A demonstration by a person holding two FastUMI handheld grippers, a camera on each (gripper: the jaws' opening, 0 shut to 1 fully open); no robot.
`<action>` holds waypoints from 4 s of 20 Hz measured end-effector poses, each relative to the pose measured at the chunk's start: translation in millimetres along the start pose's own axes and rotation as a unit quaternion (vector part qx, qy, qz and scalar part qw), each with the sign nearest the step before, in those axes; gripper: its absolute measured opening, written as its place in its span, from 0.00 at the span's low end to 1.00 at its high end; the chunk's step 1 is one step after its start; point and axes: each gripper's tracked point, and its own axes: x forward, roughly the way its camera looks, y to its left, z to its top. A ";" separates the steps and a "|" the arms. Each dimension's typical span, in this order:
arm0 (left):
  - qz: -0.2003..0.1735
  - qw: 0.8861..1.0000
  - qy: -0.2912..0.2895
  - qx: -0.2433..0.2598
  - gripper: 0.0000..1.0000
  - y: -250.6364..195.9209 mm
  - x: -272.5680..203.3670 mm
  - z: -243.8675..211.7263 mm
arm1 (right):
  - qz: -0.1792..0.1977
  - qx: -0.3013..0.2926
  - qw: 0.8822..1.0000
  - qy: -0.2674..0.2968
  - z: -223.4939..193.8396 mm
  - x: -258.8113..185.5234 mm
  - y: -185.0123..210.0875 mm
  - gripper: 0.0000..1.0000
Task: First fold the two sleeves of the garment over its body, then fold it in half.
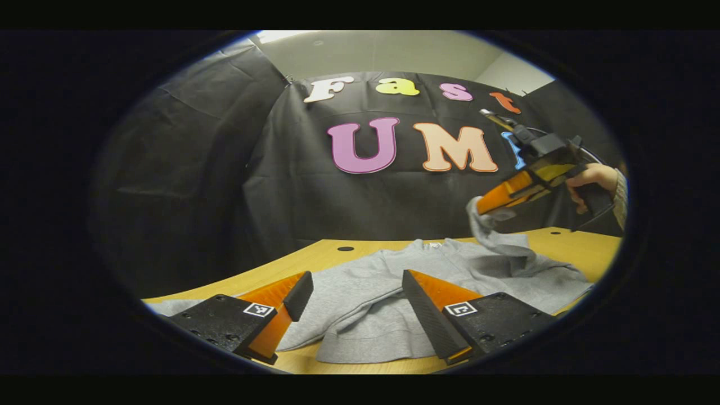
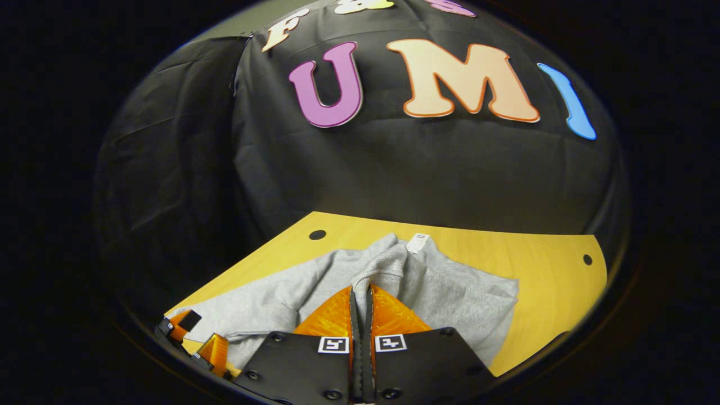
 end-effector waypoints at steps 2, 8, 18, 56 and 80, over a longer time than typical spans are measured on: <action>-0.002 1.000 0.000 0.000 0.94 -1.2 -0.6 -0.3 | 0.035 0.016 0.999 0.002 -1.8 30.0 31.1 0.02; -0.003 1.000 0.000 0.000 0.94 -1.2 1.0 -0.7 | 0.057 0.023 0.997 0.052 -51.2 111.9 64.9 0.03; -0.007 1.000 -0.001 0.000 0.94 -1.8 2.1 -1.1 | 0.100 0.008 0.993 0.065 -69.3 111.4 89.3 0.52; 0.121 0.941 0.312 0.047 0.94 211.3 -117.0 -92.0 | -0.149 0.036 0.973 -0.173 -114.2 -236.2 -150.0 0.97; 0.071 0.939 0.335 0.026 0.24 179.3 -109.8 -116.4 | -0.148 0.040 0.975 -0.163 -134.0 -241.6 -161.4 0.97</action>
